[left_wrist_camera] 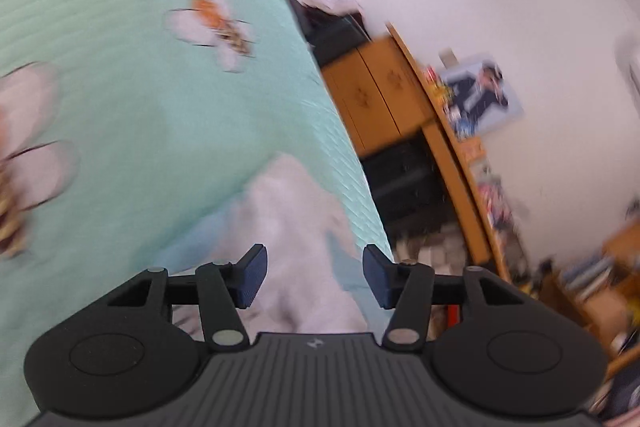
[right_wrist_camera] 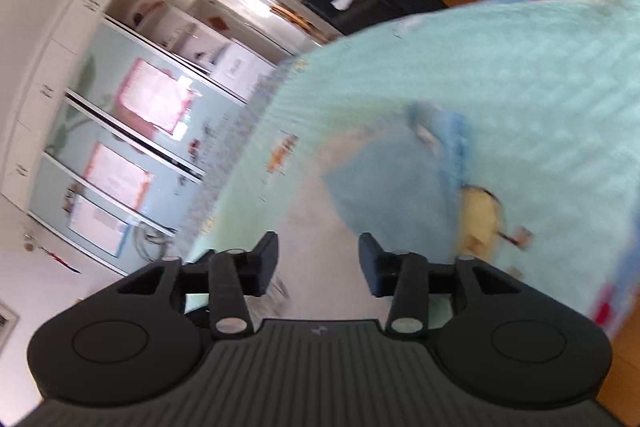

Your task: Fold clothes

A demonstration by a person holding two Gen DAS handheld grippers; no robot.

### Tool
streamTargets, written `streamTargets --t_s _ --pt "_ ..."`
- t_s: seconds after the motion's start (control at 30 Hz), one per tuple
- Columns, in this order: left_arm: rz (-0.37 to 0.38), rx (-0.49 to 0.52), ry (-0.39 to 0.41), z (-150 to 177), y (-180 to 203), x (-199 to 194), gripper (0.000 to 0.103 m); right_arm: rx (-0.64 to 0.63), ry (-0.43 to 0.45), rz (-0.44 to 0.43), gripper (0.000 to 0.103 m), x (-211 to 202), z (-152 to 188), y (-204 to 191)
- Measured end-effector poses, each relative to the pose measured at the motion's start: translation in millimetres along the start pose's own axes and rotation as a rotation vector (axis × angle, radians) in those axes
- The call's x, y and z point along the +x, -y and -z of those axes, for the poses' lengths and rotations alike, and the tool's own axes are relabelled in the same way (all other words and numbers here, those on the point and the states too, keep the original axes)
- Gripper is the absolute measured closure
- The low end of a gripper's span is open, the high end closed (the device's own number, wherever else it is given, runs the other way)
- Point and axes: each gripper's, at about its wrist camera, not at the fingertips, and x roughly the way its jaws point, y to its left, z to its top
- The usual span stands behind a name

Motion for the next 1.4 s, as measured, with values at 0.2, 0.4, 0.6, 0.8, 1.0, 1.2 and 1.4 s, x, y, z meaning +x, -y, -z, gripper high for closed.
streamTargets --t_s 0.2,0.4,0.6,0.8,1.0,1.2,1.4 --pt "-0.106 -0.079 -0.08 -7 -27 49 0.072 0.2 0.005 0.197 0.103 63 -50 51" --pt "-0.012 -0.099 0.005 -5 -32 27 0.045 0.098 0.026 0.08 0.065 64 -43 -2" --pt "-0.014 -0.122 -0.002 -3 -37 25 0.045 0.098 -0.144 0.194 0.087 151 -57 10" --pt "0.022 -0.114 0.017 -3 -35 16 0.045 0.322 0.008 0.038 0.068 98 -61 34" --pt "-0.07 -0.023 -0.012 -3 -23 27 0.048 0.114 0.032 0.213 0.073 88 -56 30" --pt "-0.116 0.13 0.05 0 5 14 0.041 -0.128 -0.021 0.165 0.052 73 -28 -29" --pt "-0.243 0.196 -0.012 -2 13 38 0.041 -0.091 -0.1 0.208 0.051 114 -44 -23"
